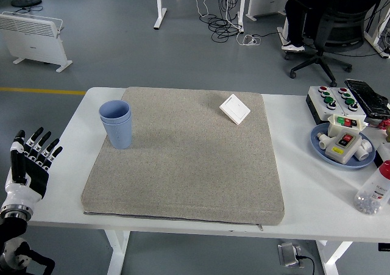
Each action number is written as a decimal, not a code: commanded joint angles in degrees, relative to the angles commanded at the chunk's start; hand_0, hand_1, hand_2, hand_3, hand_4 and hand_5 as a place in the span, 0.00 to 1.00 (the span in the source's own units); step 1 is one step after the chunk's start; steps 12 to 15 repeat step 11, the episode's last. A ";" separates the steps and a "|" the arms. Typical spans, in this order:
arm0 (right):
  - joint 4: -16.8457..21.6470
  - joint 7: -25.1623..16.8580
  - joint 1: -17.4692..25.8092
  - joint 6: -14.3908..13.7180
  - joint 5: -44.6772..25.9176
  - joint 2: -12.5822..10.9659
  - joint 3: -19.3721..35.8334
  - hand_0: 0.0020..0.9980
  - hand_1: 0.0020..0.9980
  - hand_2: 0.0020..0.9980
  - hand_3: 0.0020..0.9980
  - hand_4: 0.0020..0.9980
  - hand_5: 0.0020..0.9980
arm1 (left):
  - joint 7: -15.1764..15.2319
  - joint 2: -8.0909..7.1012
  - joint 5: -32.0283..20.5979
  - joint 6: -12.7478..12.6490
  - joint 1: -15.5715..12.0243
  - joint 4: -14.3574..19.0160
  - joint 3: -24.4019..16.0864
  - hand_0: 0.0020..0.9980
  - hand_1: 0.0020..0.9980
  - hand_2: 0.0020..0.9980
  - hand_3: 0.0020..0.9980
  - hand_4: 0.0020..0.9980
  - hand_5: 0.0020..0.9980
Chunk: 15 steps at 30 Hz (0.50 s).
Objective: Push cup pick cup insert cup
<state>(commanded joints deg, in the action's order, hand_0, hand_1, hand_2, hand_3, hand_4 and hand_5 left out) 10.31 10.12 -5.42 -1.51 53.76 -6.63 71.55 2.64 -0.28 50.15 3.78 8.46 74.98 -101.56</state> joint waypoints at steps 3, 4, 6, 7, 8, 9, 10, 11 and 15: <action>0.00 -0.03 -0.09 0.00 -0.05 0.01 0.08 0.76 0.63 0.64 0.56 0.08 0.47 | 0.03 -0.03 0.01 0.02 0.22 0.12 -0.01 0.82 0.83 0.90 0.88 0.65 1.00; 0.00 -0.04 -0.13 0.01 -0.08 0.01 0.08 0.76 0.63 0.64 0.56 0.08 0.47 | 0.04 -0.06 0.00 0.02 0.26 0.20 -0.07 0.82 0.83 0.90 0.88 0.65 1.00; 0.00 -0.08 -0.20 0.00 -0.13 0.00 0.15 0.76 0.63 0.64 0.56 0.08 0.47 | -0.01 -0.10 0.03 0.00 0.32 0.22 -0.15 0.82 0.83 0.90 0.88 0.65 1.00; 0.00 -0.08 -0.21 0.00 -0.14 0.00 0.17 0.76 0.63 0.64 0.56 0.08 0.47 | -0.02 -0.11 0.03 -0.01 0.33 0.22 -0.16 0.82 0.83 0.90 0.88 0.65 1.00; 0.00 -0.10 -0.25 0.00 -0.19 -0.01 0.16 0.76 0.63 0.64 0.56 0.08 0.47 | 0.01 -0.10 0.02 0.02 0.35 0.18 -0.17 0.82 0.83 0.90 0.88 0.65 1.00; 0.00 -0.10 -0.25 0.00 -0.17 -0.01 0.18 0.76 0.63 0.64 0.56 0.08 0.47 | 0.05 -0.06 0.01 0.03 0.35 0.18 -0.20 0.82 0.83 0.90 0.88 0.65 1.00; 0.00 -0.10 -0.25 -0.01 -0.17 -0.01 0.20 0.76 0.63 0.64 0.56 0.08 0.47 | 0.10 -0.01 0.00 0.02 0.34 0.19 -0.24 0.82 0.83 0.90 0.88 0.65 1.00; 0.00 -0.10 -0.25 0.00 -0.17 -0.01 0.20 0.76 0.63 0.64 0.56 0.08 0.47 | 0.11 0.02 0.00 0.02 0.34 0.19 -0.26 0.82 0.83 0.90 0.88 0.65 1.00; 0.00 -0.10 -0.25 0.00 -0.17 -0.01 0.20 0.76 0.63 0.64 0.56 0.08 0.47 | 0.11 0.02 0.00 0.02 0.34 0.19 -0.26 0.82 0.83 0.90 0.88 0.65 1.00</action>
